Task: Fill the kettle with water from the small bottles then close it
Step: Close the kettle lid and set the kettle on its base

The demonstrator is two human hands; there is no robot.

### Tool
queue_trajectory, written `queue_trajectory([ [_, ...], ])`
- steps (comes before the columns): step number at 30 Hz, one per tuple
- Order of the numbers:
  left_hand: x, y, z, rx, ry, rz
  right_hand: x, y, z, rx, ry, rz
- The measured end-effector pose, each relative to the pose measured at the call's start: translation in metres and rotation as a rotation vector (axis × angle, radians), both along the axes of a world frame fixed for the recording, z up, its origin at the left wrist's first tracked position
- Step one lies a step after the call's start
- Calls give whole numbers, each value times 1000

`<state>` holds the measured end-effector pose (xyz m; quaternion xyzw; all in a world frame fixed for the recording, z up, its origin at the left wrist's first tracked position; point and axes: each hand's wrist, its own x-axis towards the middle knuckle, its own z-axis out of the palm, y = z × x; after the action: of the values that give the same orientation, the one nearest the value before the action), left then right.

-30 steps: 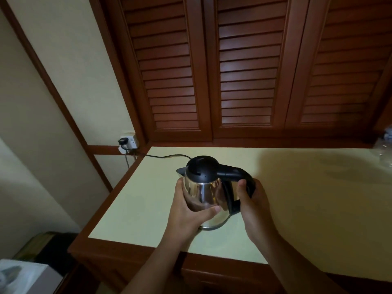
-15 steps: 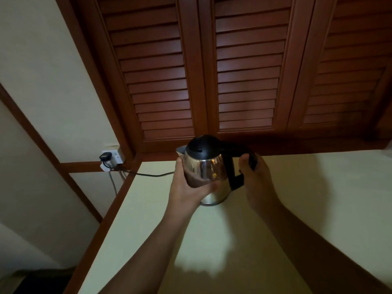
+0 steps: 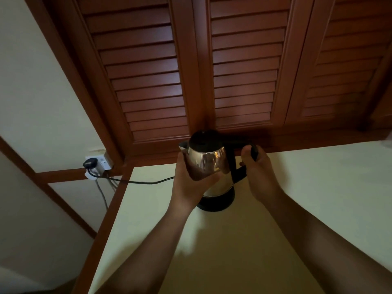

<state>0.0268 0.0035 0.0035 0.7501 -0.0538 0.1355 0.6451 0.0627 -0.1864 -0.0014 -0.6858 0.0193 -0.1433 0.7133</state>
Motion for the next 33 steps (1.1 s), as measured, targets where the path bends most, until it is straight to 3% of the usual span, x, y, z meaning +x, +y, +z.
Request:
queue_trajectory([
  [19,-17,4,-6,47,-71,-17,-1,-9,-7,-9,-66,80],
  [26,-9,8,-6,8,4,-98,-13,-2,-11,32,-91,-14],
  [33,-16,1,-20,-28,8,-136,-5,-13,-11,30,-61,70],
])
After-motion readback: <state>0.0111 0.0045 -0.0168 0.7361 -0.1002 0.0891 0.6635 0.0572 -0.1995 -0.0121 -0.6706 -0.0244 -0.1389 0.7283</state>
